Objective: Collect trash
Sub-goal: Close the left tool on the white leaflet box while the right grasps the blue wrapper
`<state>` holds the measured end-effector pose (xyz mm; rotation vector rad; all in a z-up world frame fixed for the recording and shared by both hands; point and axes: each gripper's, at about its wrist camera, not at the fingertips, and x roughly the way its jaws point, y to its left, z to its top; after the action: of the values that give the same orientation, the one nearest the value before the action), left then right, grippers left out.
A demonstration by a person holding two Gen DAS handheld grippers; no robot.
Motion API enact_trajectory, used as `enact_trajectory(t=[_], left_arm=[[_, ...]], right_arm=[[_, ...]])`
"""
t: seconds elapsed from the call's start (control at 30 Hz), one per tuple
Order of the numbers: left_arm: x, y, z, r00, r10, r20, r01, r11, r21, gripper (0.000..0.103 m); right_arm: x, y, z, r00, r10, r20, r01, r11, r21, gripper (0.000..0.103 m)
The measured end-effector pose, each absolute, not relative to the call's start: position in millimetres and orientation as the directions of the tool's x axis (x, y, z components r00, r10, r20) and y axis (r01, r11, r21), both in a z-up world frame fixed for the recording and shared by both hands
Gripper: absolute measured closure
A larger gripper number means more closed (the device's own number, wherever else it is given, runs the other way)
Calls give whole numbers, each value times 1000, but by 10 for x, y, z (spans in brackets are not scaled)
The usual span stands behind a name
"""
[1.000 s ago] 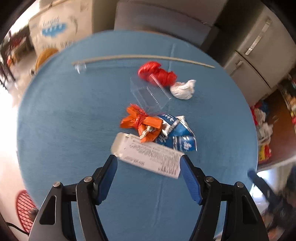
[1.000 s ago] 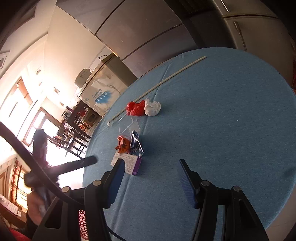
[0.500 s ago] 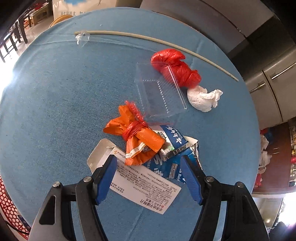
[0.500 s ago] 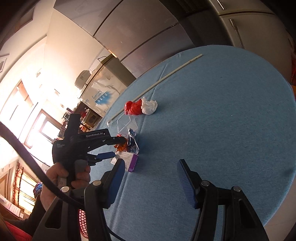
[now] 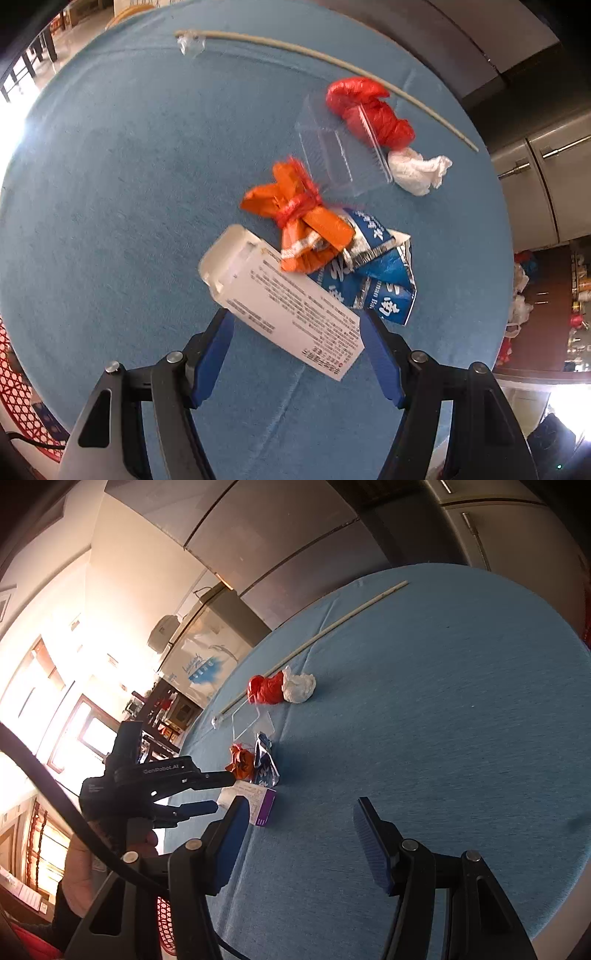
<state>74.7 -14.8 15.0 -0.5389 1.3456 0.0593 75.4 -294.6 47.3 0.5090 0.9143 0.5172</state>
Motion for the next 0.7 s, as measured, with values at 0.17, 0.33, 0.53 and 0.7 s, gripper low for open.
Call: enact_trajectory(t=[0.17,0.33,0.53,0.7], left_arm=[[867,-220,153,266,-253,-930,-364,867,-340,32],[961,-289,70,235,-251,-939,-365,872,-325,30],[956,-411,-17,240,-223,-945,-324,899,-294,29],[978,-416,-4,244,-214,-946,-243,931,-274,32]], right_arm=[[785,-2909,488,502,627,-596,-212,757,618,40],[757,-2944,514,508,622,-596,-214,761,612,40],[776,-3026,485,516,624,-587,-184,750,636,40],[774,-3021,488,520,623,-584,-170,746,644,40]])
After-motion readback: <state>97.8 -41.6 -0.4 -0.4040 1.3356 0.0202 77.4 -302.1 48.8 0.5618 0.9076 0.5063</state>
